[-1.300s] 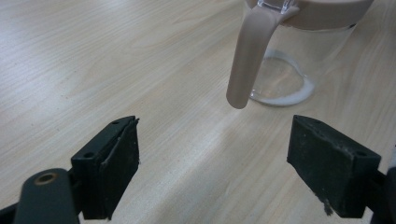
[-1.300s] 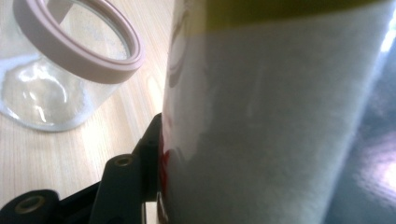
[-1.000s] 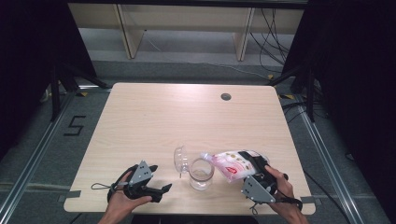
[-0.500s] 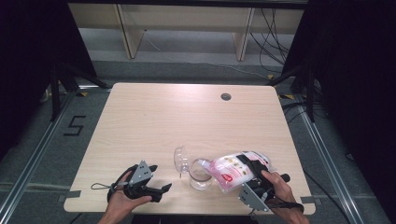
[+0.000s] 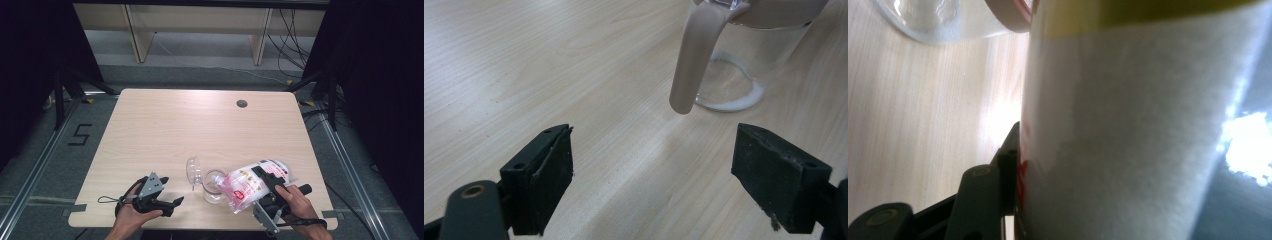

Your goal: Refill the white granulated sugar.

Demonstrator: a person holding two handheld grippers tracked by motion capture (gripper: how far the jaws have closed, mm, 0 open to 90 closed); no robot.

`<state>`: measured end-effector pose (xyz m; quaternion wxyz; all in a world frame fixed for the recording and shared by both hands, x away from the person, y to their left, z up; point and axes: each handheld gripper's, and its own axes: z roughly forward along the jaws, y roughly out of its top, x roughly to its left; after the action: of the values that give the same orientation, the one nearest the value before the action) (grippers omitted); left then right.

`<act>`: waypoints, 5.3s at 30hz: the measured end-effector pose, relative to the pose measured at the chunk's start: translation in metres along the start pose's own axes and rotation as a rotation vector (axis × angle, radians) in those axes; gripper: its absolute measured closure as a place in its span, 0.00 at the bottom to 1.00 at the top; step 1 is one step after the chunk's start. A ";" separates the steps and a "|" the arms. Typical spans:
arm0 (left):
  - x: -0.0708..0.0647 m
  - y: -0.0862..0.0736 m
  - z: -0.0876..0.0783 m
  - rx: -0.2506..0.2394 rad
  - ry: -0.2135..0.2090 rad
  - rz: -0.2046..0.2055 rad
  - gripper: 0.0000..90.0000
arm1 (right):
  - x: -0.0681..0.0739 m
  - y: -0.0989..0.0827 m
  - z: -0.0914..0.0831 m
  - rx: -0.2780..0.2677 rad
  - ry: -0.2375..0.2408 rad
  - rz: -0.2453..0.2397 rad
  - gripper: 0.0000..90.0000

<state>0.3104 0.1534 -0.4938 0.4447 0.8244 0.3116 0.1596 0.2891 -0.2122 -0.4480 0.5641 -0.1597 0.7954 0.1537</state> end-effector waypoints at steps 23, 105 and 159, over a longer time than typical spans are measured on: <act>0.001 0.000 0.000 -0.005 -0.005 -0.002 0.18 | -0.001 0.007 0.000 0.040 -0.005 -0.168 0.56; -0.002 0.000 0.000 0.004 0.008 -0.014 0.18 | -0.006 0.010 -0.004 0.099 -0.018 -0.320 0.58; -0.001 0.000 0.000 0.007 -0.003 0.001 0.18 | -0.011 0.011 -0.006 0.096 -0.018 -0.359 0.59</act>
<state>0.3096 0.1527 -0.4933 0.4421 0.8265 0.3111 0.1573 0.2823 -0.2038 -0.4349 0.5966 -0.2707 0.7554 0.0138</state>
